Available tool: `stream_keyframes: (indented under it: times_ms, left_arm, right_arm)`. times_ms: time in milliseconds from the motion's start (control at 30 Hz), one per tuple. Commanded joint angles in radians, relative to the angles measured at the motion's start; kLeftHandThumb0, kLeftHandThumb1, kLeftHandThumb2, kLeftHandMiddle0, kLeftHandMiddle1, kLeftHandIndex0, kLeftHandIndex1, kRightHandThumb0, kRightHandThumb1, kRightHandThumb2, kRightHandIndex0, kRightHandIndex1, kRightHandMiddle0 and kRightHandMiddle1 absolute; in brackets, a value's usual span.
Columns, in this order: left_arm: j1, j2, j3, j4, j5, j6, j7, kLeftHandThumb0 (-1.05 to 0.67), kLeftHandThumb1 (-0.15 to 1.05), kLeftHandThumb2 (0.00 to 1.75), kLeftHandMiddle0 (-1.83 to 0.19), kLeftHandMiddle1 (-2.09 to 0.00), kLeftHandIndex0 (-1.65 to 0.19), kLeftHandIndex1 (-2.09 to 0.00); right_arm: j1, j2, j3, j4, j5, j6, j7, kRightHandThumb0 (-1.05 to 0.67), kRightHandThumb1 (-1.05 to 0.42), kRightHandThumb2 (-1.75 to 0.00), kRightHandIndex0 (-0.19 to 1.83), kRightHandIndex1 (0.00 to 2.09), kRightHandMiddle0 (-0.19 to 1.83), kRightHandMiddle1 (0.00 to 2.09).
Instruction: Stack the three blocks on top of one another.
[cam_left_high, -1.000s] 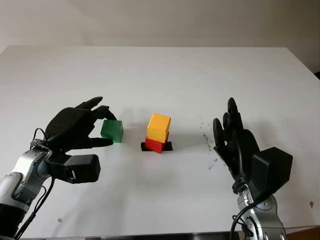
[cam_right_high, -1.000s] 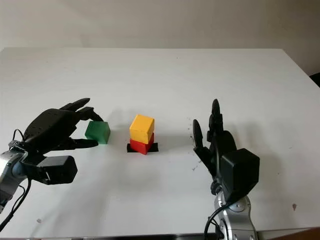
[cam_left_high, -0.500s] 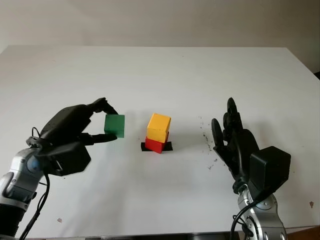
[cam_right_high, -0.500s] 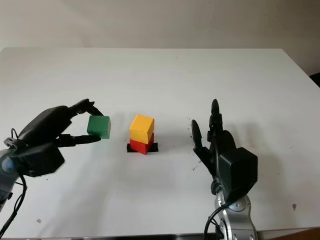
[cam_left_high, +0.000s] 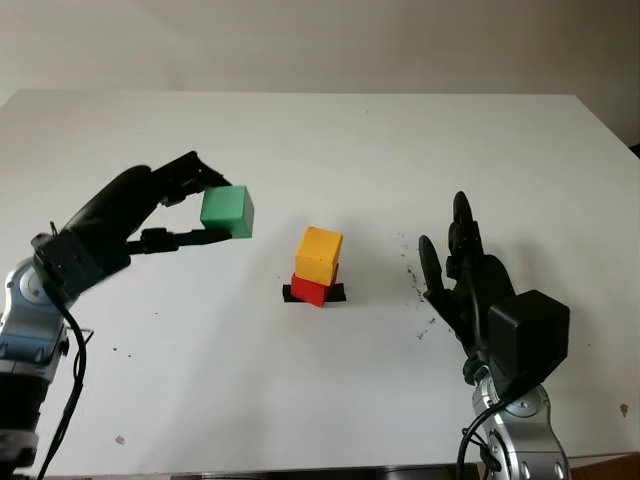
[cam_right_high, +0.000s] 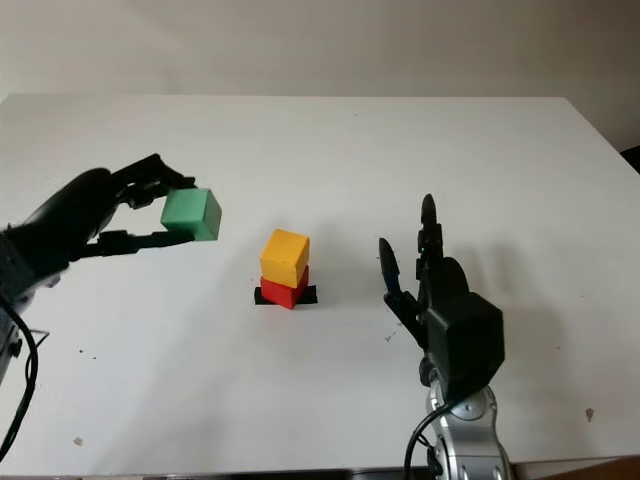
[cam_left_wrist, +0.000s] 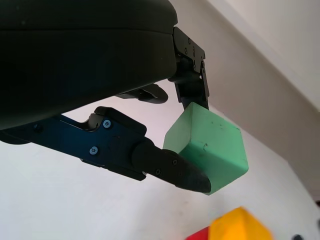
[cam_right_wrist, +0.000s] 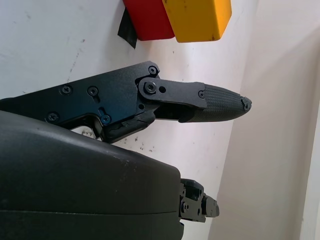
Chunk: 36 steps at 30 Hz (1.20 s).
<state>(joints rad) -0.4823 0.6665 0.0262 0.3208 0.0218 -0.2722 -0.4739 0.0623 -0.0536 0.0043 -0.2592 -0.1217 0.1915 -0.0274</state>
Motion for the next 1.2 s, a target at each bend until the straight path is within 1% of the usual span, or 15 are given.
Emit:
stream_keyframes:
  times_ms: [0,100,167,267,333,400,433,467,500,667,733,833,933,1167]
  left_arm:
    - [-0.069,0.006,0.007,0.002,-0.012,0.008,-0.026,-0.48,1.04,0.06,-0.38,-0.05,-0.46,-1.23]
    - [-0.162,-0.001,-0.014,0.036,-0.007,-0.005,-0.079,-0.46,1.04,0.06,-0.37,-0.05,-0.45,-1.23]
    - [-0.205,-0.011,-0.028,0.047,0.002,0.01,-0.097,-0.46,1.03,0.05,-0.37,-0.05,-0.45,-1.25]
    - [-0.26,-0.031,-0.057,0.049,0.014,0.068,-0.129,-0.45,1.01,0.05,-0.37,-0.05,-0.46,-1.29]
    - [-0.299,-0.045,-0.084,0.06,0.032,0.085,-0.15,-0.48,1.01,0.05,-0.37,-0.05,-0.47,-1.3]
    - [-0.318,-0.058,-0.099,0.063,0.043,0.091,-0.164,-0.49,1.01,0.05,-0.37,-0.05,-0.48,-1.28]
    - [-0.324,-0.063,-0.104,0.062,0.045,0.096,-0.171,-0.49,1.02,0.05,-0.37,-0.05,-0.5,-1.18]
    - [-0.331,-0.076,-0.107,0.063,0.036,0.1,-0.184,-0.49,1.02,0.05,-0.37,-0.05,-0.51,-1.13]
    - [-0.335,-0.087,-0.11,0.062,0.028,0.105,-0.196,-0.46,1.01,0.05,-0.38,-0.06,-0.51,-1.14]
    - [-0.336,-0.122,-0.129,0.064,0.027,0.115,-0.225,-0.48,1.01,0.06,-0.37,-0.05,-0.42,-1.42]
    - [-0.33,-0.126,-0.136,0.064,0.033,0.109,-0.23,-0.48,1.02,0.06,-0.36,-0.04,-0.39,-1.48]
    - [-0.324,-0.132,-0.144,0.069,0.035,0.093,-0.239,-0.48,1.03,0.06,-0.35,-0.04,-0.36,-1.52]
    - [-0.311,-0.135,-0.148,0.056,0.038,0.101,-0.247,-0.48,1.04,0.06,-0.34,-0.04,-0.33,-1.52]
    - [-0.268,-0.132,-0.149,0.002,0.041,0.104,-0.251,-0.45,1.04,0.06,-0.34,-0.05,-0.29,-1.52]
  right_arm:
    - [-0.017,-0.007,0.0,0.006,-0.002,-0.005,0.0,-0.69,-1.05,-0.5,-0.12,0.07,-0.04,0.07]
    - [-0.024,-0.003,-0.001,0.011,0.001,-0.002,0.002,-0.68,-1.05,-0.49,-0.12,0.07,-0.04,0.07]
    - [-0.029,-0.002,0.001,0.019,-0.002,-0.012,-0.002,-0.68,-1.05,-0.49,-0.11,0.07,-0.04,0.07]
    - [-0.033,-0.003,0.003,0.028,-0.004,-0.022,-0.001,-0.68,-1.05,-0.49,-0.11,0.07,-0.04,0.06]
    - [-0.034,-0.006,0.005,0.029,-0.009,-0.024,-0.001,-0.68,-1.05,-0.5,-0.11,0.07,-0.04,0.06]
    - [-0.032,-0.006,0.007,0.027,-0.015,-0.024,-0.004,-0.69,-1.05,-0.5,-0.1,0.07,-0.03,0.06]
    - [-0.032,-0.006,0.008,0.026,-0.018,-0.025,-0.005,-0.68,-1.05,-0.5,-0.1,0.07,-0.03,0.06]
    - [-0.03,-0.005,0.008,0.026,-0.019,-0.028,-0.005,-0.68,-1.05,-0.5,-0.1,0.07,-0.03,0.06]
    - [-0.028,-0.005,0.008,0.025,-0.02,-0.029,-0.005,-0.68,-1.05,-0.5,-0.1,0.07,-0.03,0.06]
    - [-0.021,0.004,0.006,0.023,-0.014,-0.035,-0.006,-0.68,-1.05,-0.5,-0.1,0.06,-0.03,0.06]
    - [-0.018,0.006,0.007,0.019,-0.014,-0.029,-0.008,-0.68,-1.05,-0.49,-0.1,0.06,-0.03,0.06]
    - [-0.017,0.006,0.006,0.021,-0.007,-0.035,-0.005,-0.68,-1.05,-0.49,-0.1,0.06,-0.03,0.05]
    - [-0.017,0.008,0.006,0.02,-0.002,-0.036,-0.007,-0.68,-1.05,-0.48,-0.1,0.06,-0.04,0.05]
    - [-0.014,0.006,0.008,0.019,-0.004,-0.042,-0.011,-0.67,-1.05,-0.49,-0.1,0.06,-0.04,0.05]
